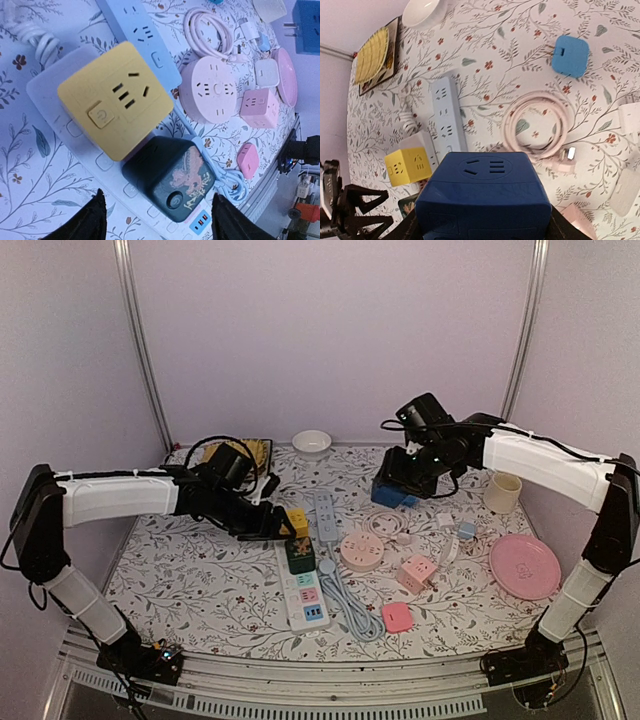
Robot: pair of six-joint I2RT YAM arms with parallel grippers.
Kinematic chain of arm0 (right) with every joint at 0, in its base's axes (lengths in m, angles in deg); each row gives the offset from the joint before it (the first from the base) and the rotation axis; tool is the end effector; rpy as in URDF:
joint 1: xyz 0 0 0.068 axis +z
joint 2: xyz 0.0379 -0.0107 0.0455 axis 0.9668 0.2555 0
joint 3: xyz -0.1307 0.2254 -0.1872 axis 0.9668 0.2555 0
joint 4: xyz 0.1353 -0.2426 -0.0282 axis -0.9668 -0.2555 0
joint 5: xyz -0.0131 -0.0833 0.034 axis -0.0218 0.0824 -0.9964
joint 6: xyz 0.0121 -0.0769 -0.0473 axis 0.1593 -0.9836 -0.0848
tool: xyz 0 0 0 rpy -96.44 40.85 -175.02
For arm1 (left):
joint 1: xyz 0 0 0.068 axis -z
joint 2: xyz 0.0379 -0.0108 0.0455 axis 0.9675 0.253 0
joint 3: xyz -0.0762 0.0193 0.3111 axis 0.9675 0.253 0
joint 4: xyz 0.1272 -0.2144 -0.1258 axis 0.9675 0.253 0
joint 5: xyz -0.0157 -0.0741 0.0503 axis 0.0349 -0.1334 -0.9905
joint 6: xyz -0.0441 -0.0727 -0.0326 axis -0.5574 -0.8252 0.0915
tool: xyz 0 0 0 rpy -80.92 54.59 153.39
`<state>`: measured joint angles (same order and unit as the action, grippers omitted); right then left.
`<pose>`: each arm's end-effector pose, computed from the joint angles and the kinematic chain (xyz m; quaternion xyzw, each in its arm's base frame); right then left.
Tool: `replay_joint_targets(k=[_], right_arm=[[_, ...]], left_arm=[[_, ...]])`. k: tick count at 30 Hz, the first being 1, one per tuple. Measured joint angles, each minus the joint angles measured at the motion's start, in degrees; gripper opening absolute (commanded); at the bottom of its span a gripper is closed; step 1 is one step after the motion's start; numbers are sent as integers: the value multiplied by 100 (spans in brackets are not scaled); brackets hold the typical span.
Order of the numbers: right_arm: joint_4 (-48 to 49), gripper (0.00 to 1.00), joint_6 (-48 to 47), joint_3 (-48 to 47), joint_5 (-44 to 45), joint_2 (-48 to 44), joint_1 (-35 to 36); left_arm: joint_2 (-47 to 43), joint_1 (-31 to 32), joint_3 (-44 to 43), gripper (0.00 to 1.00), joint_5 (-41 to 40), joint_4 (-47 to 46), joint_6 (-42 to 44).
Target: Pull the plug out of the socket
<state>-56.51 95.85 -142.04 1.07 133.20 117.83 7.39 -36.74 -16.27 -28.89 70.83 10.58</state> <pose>0.3154 0.2775 0.3152 0.0576 0.9439 0.1877 0.2655 0.2699 -0.2505 0.2175 0.1190 0.9312 -0.3053 0.1594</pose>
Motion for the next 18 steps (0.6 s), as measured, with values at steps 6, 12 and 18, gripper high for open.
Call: replay_joint_targets(k=[6, 12, 18], right_arm=[[581, 4, -369, 385, -739, -79, -1591], [1110, 4, -699, 262, -1449, 496, -2844], [1364, 5, -872, -455, -2072, 1843, -3622]], left_arm=[[-192, -48, -448, 72, -278, 282, 31], [-203, -175, -592, 72, -507, 424, -74], [-319, -378, -592, 72, -710, 584, -254]])
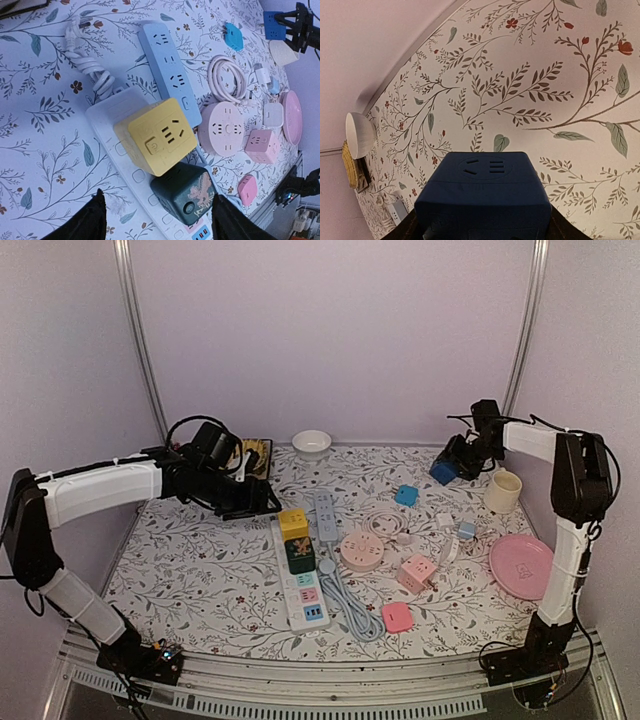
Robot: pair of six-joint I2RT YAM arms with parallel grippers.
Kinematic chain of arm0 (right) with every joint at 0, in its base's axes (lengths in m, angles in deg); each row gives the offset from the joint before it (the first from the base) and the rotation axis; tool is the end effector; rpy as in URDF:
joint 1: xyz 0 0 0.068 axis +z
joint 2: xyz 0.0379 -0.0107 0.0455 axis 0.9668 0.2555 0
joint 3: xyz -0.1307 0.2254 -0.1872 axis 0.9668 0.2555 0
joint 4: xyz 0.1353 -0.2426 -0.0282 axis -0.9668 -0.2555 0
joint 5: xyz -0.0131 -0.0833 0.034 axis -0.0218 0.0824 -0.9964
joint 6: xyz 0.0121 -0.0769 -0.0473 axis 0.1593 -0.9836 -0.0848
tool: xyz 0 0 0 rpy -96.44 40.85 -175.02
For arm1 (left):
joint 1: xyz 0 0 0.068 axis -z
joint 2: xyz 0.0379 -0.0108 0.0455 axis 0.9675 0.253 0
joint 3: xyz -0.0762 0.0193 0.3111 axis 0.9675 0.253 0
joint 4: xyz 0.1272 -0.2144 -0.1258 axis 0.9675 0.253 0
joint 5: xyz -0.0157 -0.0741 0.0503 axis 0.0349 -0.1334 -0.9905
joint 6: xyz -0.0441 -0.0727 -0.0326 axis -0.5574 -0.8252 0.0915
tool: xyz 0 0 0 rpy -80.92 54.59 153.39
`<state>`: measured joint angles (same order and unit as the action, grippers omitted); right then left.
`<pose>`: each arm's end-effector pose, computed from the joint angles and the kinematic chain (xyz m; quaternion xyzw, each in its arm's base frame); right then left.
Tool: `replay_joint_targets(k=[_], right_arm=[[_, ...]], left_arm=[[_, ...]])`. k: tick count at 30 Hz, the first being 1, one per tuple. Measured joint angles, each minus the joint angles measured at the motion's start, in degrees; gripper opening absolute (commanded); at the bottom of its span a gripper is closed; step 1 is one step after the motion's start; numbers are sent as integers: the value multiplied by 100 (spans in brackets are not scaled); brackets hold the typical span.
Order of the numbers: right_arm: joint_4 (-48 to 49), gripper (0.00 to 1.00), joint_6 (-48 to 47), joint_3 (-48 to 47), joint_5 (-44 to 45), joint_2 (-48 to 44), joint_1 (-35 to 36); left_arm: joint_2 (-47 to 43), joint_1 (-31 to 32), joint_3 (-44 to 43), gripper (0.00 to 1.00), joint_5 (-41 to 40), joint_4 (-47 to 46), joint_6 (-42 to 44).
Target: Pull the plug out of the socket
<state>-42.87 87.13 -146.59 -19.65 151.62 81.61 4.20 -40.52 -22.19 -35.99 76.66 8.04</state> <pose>0.5049 0.0767 0.2240 0.2235 0.9145 0.2285 0.2481 0.2928 -0.2252 0.2619 0.0515 0.9357 -0.2708 0.2203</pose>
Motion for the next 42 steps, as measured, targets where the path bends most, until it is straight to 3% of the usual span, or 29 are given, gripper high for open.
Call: replay_joint_targets(k=[7, 13, 18, 23, 42], right_arm=[[50, 18, -66, -304, -476, 804, -249], [79, 58, -127, -260, -662, 890, -306], [216, 79, -232, -2, -710, 809, -352], [188, 85, -358, 402, -599, 586, -382], [-33, 86, -533, 1493, 127, -654, -332]], left_arm=[[-216, -101, 20, 72, -199, 63, -258], [-435, -103, 225, 72, -310, 83, -514], [-439, -105, 289, 71, -332, 74, -656], [-439, -105, 289, 71, -334, 31, -754], [-612, -107, 487, 71, -236, -50, -778]])
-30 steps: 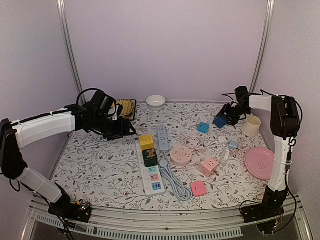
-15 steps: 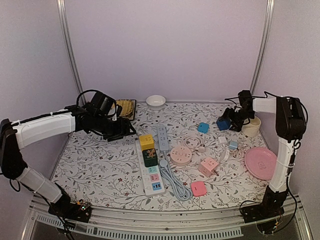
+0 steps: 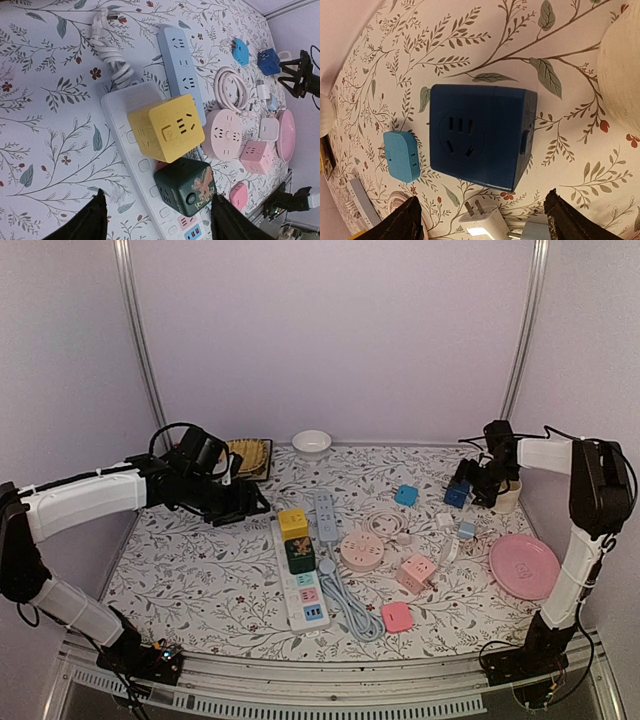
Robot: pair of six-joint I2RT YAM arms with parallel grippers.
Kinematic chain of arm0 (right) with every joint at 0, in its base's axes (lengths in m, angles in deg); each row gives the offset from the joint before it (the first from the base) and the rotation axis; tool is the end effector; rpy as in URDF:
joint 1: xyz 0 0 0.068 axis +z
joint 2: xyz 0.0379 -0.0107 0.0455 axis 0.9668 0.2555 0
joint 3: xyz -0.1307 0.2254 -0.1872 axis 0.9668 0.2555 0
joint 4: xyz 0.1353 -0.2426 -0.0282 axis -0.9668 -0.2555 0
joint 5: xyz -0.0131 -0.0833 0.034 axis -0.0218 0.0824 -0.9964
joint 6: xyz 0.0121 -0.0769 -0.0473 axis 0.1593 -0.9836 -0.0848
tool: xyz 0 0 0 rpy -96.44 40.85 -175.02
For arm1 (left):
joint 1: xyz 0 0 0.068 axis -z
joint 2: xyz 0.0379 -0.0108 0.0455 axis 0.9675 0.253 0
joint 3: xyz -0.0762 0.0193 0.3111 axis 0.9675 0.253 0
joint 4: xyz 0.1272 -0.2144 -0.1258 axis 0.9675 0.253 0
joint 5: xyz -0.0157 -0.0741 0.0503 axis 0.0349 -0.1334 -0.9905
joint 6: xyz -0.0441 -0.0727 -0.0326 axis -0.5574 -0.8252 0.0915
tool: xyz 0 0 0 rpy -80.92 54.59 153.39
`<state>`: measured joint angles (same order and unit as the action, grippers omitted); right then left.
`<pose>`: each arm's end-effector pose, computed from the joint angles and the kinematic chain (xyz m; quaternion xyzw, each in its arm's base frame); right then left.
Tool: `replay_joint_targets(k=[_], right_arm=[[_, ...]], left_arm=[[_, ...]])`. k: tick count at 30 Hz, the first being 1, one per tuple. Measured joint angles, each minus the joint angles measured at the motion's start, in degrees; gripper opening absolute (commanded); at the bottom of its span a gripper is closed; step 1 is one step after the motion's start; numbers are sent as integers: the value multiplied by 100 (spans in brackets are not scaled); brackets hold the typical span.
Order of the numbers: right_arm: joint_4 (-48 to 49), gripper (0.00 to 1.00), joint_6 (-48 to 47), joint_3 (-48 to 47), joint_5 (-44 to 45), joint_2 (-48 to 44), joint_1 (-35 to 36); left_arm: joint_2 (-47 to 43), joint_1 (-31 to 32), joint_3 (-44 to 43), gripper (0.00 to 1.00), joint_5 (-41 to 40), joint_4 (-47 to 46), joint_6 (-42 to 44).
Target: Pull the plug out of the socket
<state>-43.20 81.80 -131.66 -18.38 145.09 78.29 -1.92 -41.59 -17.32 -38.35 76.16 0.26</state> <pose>0.4457 0.0422 0.1859 0.2246 0.9371 0.1790 0.1985 0.2753 -0.2012 0.2669 -0.0263 0.9332 -0.2766 0.2280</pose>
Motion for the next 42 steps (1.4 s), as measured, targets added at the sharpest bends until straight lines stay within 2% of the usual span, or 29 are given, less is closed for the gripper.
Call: replay_joint_targets(k=[6, 13, 24, 28, 33, 42], right_arm=[[-105, 86, -76, 111, 439, -505, 459], [-291, 86, 37, 186, 1071, -1023, 1853], [-841, 86, 706, 50, 1749, -1025, 3851], [-1084, 86, 949, -555, 1954, -669, 4562], [-1414, 86, 1145, -1786, 2144, 243, 5342], [-2120, 86, 1213, -3650, 2323, 1644, 5954]], left_arm=[[-114, -2, 79, 71, 116, 2, 61], [-367, -4, 334, 71, 249, 0, 177], [-710, -13, 739, 71, 299, 76, 223], [-935, -15, 946, 71, 299, 160, 219], [-1272, -24, 1200, 71, 299, 225, 219], [-1685, -61, 1443, 72, 295, 400, 243]])
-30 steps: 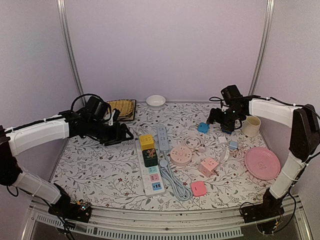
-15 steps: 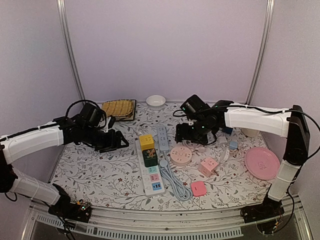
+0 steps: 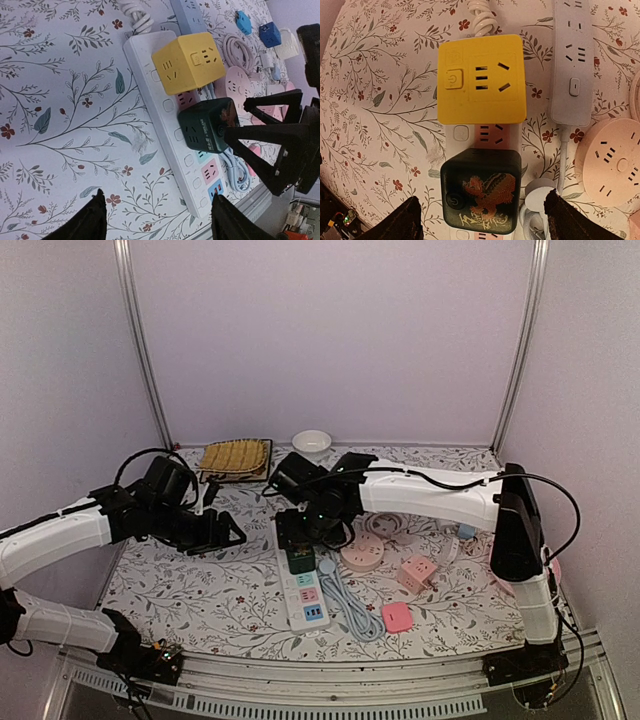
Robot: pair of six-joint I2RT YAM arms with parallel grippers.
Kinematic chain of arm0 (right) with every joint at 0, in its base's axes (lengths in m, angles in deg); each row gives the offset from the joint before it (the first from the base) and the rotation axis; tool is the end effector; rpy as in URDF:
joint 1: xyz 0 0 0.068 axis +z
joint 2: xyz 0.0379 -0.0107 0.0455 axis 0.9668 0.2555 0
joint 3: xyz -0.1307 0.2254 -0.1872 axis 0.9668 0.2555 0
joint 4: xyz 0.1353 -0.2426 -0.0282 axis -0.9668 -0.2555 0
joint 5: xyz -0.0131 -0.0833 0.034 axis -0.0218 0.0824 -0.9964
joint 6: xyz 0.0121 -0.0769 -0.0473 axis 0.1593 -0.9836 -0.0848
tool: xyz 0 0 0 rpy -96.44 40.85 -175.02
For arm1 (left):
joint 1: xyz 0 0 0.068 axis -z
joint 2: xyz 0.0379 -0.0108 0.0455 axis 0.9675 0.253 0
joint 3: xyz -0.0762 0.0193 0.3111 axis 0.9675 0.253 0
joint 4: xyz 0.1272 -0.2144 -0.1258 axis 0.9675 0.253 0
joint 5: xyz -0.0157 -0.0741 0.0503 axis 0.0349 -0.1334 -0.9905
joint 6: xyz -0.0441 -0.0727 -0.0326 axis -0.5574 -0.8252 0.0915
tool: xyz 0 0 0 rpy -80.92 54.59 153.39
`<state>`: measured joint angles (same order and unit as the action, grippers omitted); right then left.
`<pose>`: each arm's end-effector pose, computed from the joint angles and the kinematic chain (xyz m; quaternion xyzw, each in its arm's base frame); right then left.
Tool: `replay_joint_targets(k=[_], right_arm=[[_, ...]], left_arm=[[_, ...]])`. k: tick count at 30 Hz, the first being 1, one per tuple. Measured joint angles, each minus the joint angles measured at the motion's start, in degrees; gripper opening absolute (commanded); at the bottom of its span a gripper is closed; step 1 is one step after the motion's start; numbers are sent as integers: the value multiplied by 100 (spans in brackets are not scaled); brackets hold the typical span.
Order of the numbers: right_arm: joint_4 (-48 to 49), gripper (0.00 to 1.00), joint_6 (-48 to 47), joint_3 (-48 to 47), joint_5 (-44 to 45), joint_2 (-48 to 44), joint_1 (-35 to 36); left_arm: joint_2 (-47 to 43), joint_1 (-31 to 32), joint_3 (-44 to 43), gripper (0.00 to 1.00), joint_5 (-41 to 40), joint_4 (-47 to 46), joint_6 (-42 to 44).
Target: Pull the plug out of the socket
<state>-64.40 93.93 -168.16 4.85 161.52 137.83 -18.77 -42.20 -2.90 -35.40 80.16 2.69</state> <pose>0.2615 0.4731 0.2368 -0.1234 0.9600 0.1387 0.2098 0.1998 -0.1525 0.2489 -0.0041 0.9361 -0.2823 0.2098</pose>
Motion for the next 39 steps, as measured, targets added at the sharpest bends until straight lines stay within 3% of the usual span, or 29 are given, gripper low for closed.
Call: replay_joint_targets(k=[16, 21, 25, 27, 33, 39], right_arm=[[-575, 82, -24, -859, 103, 986, 85], [-634, 68, -26, -898, 101, 1176, 120], [-629, 44, -52, -929, 114, 1176, 149], [-654, 37, -57, -953, 125, 1176, 157], [-673, 22, -111, -953, 131, 1176, 210], [-804, 16, -142, -957, 155, 1176, 420]], left_arm=[[-22, -249, 28, 72, 39, 76, 341], [55, -297, 28, 72, 98, 74, 407], [105, -319, 28, 72, 149, 68, 442], [144, -328, 28, 72, 173, 57, 450], [306, -334, 28, 72, 308, -13, 450], [448, -339, 59, 72, 544, -238, 428]])
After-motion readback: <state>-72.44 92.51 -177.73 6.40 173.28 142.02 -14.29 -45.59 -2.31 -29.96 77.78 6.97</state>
